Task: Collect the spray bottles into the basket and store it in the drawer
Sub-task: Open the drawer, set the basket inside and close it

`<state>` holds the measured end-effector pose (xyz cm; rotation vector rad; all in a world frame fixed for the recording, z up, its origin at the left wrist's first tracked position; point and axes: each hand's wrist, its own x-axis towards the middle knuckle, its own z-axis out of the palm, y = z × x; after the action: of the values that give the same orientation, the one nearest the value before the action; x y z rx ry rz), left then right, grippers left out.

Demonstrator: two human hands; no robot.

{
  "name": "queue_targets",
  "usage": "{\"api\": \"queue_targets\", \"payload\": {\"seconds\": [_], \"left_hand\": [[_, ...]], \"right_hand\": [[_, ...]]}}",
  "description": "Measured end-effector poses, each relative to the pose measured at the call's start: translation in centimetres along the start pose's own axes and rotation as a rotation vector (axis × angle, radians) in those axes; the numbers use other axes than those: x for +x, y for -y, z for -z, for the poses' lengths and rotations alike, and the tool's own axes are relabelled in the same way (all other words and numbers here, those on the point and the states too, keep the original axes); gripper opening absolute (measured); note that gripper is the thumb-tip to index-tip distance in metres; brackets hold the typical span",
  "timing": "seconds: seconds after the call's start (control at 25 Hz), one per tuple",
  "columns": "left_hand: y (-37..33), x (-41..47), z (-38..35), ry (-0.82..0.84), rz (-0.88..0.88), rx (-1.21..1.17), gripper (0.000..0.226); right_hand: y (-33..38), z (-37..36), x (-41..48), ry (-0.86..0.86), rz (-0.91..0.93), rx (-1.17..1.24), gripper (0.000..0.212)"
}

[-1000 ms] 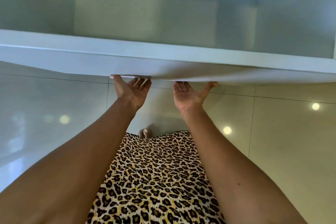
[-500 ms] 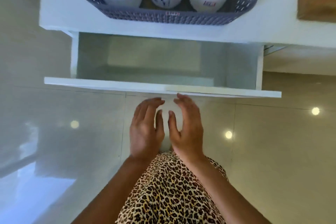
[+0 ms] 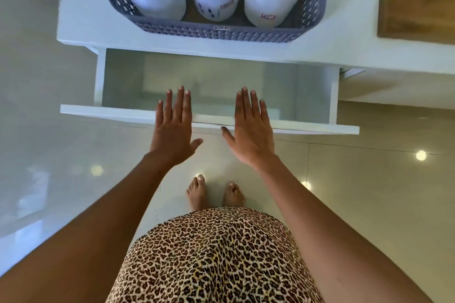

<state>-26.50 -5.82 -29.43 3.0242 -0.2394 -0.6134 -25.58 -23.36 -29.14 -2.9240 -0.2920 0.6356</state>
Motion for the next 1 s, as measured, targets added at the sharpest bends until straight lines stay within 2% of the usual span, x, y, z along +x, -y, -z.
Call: {"api": "queue_targets", "payload": {"seconds": [0.12,0.32,0.52,0.68,1.0], "left_hand": [[-0.1,-0.7,0.2,0.097,-0.006,0.0,0.114],[-0.1,-1.5,0.5,0.245,-0.01,-0.006,0.12],[-0.2,-4.4,-1.1,0.382,-0.028,0.005,0.109],[-0.6,-7.2,-2.2,0.366,-0.065,0.032,0.095],[-0.9,-14.6,-5.2,0.295,-0.11,0.034,0.07]], "right_hand": [[-0.2,0.4,-1.0,0.057,0.015,0.024,0.078],[0.4,0.3,-2.7,0.037,0.017,0.025,0.073],[1.3,-1.6,-6.1,0.053,0.006,0.016,0.053],[2.1,-3.0,-9.0,0.032,-0.036,-0.021,0.038],[4.1,-6.5,-15.6,0.06,-0.061,-0.055,0.035]]}}
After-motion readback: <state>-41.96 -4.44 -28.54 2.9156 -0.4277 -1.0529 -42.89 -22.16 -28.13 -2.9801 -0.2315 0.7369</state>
